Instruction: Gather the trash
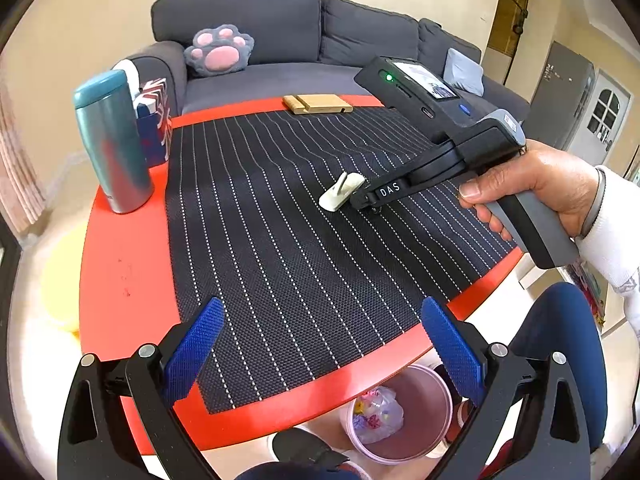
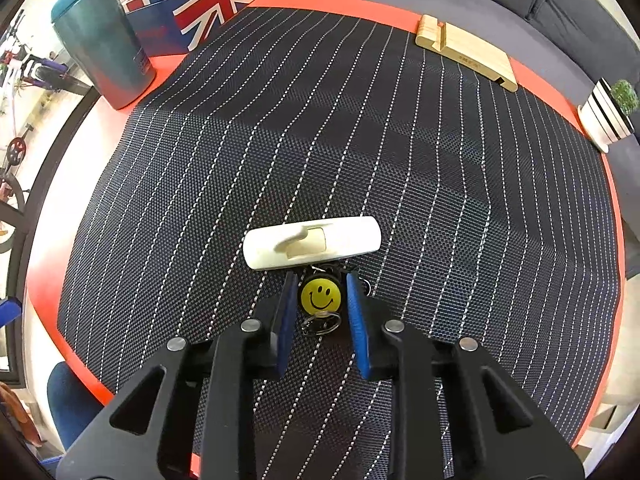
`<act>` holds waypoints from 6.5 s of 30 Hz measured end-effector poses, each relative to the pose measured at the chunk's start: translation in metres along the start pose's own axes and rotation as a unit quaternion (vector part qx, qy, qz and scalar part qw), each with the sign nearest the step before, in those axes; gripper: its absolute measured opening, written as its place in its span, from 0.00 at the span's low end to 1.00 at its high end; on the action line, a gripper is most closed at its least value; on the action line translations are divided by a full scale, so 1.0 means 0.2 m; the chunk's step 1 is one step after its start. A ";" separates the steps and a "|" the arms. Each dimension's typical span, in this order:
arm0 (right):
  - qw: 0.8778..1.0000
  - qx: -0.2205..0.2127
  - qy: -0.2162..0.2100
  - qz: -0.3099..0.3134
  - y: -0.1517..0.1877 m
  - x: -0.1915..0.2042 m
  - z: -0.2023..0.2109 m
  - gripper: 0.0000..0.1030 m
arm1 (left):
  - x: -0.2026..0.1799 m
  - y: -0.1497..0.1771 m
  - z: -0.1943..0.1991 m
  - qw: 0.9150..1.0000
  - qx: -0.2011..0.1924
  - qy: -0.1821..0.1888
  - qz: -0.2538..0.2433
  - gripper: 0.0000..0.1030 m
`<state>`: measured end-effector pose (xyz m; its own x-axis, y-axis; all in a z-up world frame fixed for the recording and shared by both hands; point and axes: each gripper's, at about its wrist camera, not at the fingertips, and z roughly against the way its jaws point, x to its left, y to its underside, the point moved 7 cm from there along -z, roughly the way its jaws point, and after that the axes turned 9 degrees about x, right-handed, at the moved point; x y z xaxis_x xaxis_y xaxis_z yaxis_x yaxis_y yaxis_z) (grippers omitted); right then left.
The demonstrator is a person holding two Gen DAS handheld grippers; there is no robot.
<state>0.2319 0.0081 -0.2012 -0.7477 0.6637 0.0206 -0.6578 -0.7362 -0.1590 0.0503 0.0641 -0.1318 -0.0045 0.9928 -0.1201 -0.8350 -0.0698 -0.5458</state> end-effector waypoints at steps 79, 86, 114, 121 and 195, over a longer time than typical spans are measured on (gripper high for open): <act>0.994 -0.090 -0.062 0.011 0.28 -0.37 0.41 0.24 | -0.19 -0.48 -0.57 0.989 0.095 -0.006 -0.117 0.22; 0.992 -0.108 -0.055 0.036 0.36 -0.33 0.47 0.24 | -0.22 -0.43 -0.40 0.991 0.080 -0.005 -0.109 0.22; 0.972 -0.184 -0.067 0.129 0.99 0.01 0.75 0.24 | -0.57 0.04 0.12 0.989 0.016 0.030 -0.146 0.22; 0.971 -0.169 -0.088 0.147 1.15 0.13 0.67 0.24 | -0.62 0.20 0.13 0.990 0.015 0.036 -0.136 0.22; 0.979 -0.160 -0.107 0.068 1.32 0.00 0.55 0.95 | -0.67 0.34 0.07 0.993 0.027 0.062 -0.099 0.92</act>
<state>0.0492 -0.2005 -0.1348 -0.8506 0.4946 0.1788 -0.5148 -0.7137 -0.4749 -0.0137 -0.0732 -0.1421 0.2279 0.9665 -0.1183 -0.8413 0.1343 -0.5236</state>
